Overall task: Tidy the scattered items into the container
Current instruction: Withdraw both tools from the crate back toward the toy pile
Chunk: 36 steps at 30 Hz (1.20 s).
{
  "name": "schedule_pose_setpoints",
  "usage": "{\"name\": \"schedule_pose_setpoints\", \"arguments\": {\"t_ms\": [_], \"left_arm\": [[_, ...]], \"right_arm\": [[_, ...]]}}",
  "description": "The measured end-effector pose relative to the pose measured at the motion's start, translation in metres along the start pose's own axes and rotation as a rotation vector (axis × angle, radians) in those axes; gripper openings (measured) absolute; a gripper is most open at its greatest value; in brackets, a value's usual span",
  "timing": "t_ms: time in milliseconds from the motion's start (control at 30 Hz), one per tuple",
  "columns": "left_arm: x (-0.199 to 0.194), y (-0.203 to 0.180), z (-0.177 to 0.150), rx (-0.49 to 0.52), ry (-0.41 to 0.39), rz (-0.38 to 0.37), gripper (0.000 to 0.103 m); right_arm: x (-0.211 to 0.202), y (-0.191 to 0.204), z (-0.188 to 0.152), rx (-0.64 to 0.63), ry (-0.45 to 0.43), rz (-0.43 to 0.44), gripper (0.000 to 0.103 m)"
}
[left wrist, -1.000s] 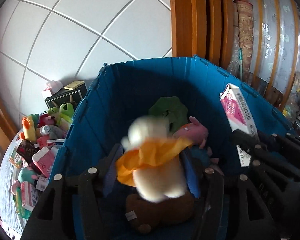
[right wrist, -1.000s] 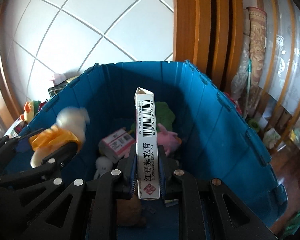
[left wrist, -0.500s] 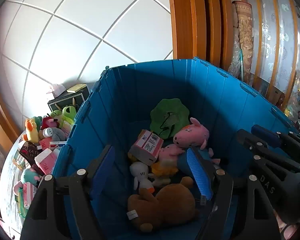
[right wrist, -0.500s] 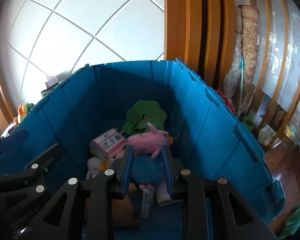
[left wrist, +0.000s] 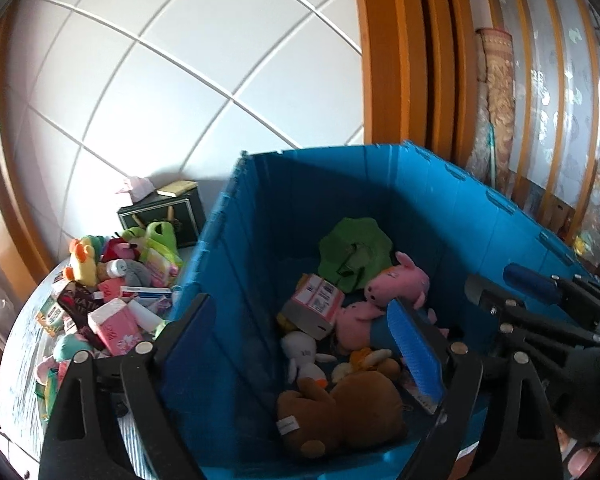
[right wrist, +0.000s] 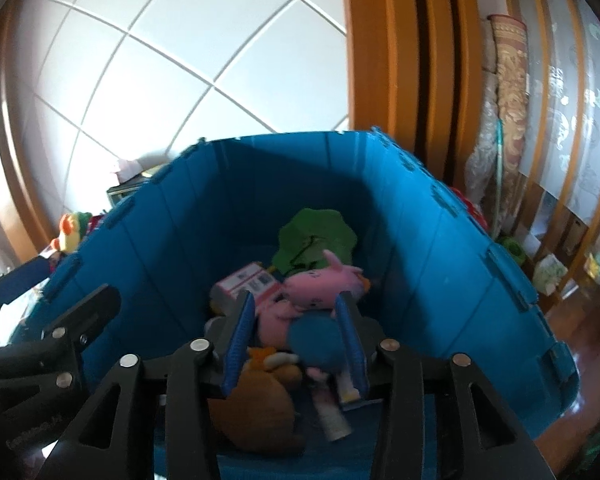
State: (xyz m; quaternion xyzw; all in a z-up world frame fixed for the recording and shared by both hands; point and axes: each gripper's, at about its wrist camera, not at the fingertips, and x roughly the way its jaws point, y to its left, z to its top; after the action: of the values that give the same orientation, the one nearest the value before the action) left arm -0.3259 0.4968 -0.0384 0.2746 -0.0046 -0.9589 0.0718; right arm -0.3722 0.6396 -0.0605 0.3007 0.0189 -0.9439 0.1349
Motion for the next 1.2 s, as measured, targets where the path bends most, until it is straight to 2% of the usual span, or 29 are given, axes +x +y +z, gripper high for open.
{"name": "schedule_pose_setpoints", "arguments": {"t_ms": [133, 300, 567, 900, 1067, 1200], "left_arm": [[-0.016, 0.022, 0.001, -0.041, -0.029, 0.027, 0.088], [-0.041, 0.055, -0.002, -0.08, -0.054, 0.078, 0.088], [-0.073, 0.142, -0.019, -0.171, -0.078, 0.197, 0.089], [-0.081, 0.292, -0.077, -0.29, 0.009, 0.37, 0.089], [-0.076, 0.371, -0.114, -0.338, 0.07, 0.431, 0.089], [-0.065, 0.414, -0.141, -0.335, 0.114, 0.44, 0.089]], "right_arm": [[-0.014, 0.024, 0.005, -0.028, -0.035, 0.035, 0.049], [-0.035, 0.063, 0.014, -0.068, -0.079, 0.1, 0.05], [-0.045, 0.148, 0.022, -0.13, -0.117, 0.218, 0.05], [-0.032, 0.283, 0.011, -0.214, -0.078, 0.349, 0.05], [-0.01, 0.351, -0.01, -0.226, -0.008, 0.398, 0.05], [0.014, 0.381, -0.035, -0.209, 0.065, 0.383, 0.05]]}}
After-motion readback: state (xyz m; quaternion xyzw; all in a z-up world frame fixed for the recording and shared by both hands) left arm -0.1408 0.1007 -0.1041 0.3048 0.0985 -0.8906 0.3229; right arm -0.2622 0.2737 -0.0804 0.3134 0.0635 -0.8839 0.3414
